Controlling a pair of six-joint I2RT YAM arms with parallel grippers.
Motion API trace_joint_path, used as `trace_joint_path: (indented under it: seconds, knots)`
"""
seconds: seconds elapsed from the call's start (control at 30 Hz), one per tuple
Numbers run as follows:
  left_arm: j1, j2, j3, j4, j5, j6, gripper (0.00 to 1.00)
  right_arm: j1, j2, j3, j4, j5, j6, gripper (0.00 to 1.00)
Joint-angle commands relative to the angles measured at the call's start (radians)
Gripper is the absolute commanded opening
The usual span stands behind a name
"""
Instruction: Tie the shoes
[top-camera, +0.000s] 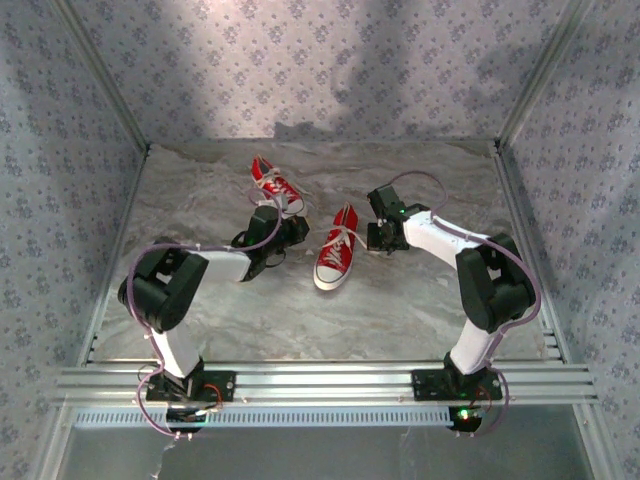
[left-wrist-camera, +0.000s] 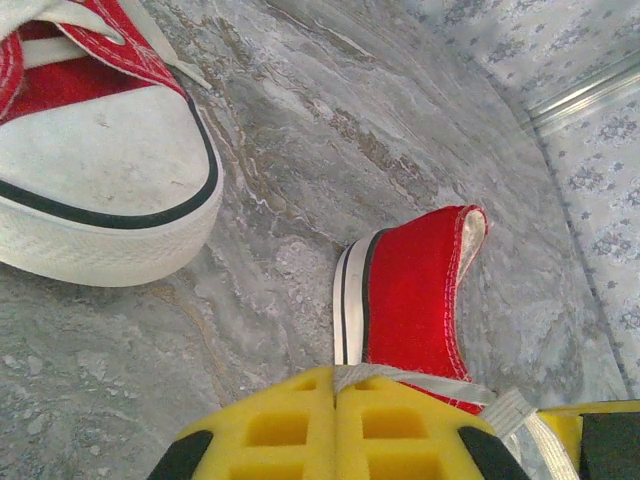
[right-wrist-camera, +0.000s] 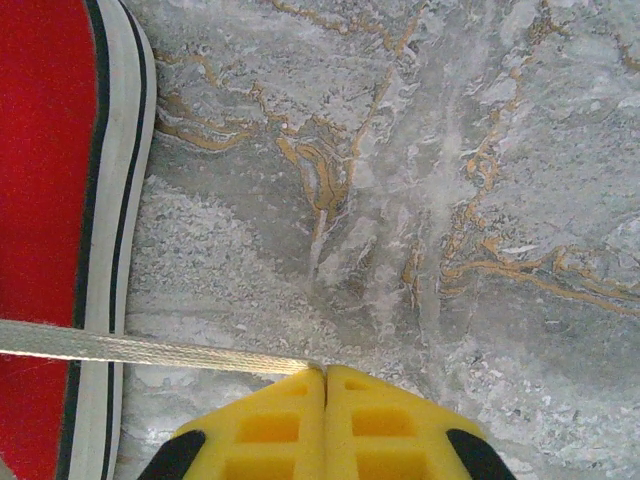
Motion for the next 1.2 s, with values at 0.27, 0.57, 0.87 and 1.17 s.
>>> trace_joint_path:
  seconds: [0.27, 0.57, 0.87, 1.17]
  knots:
    - [0.011, -0.046, -0.038, -0.001, -0.099, 0.006, 0.0, -0.018, 0.033, -0.002, -0.092, 0.079, 0.045, 0.0]
    - [0.015, -0.048, -0.056, 0.003, -0.11, -0.002, 0.0, -0.027, 0.037, -0.01, -0.096, 0.087, 0.056, 0.0]
    - [0.005, -0.026, -0.025, 0.074, 0.016, 0.043, 0.0, -0.011, 0.009, -0.004, -0.036, 0.047, 0.025, 0.0]
    - [-0.09, -0.101, 0.207, -0.383, -0.116, 0.369, 0.87, 0.019, -0.223, -0.054, 0.081, 0.093, 0.024, 0.66]
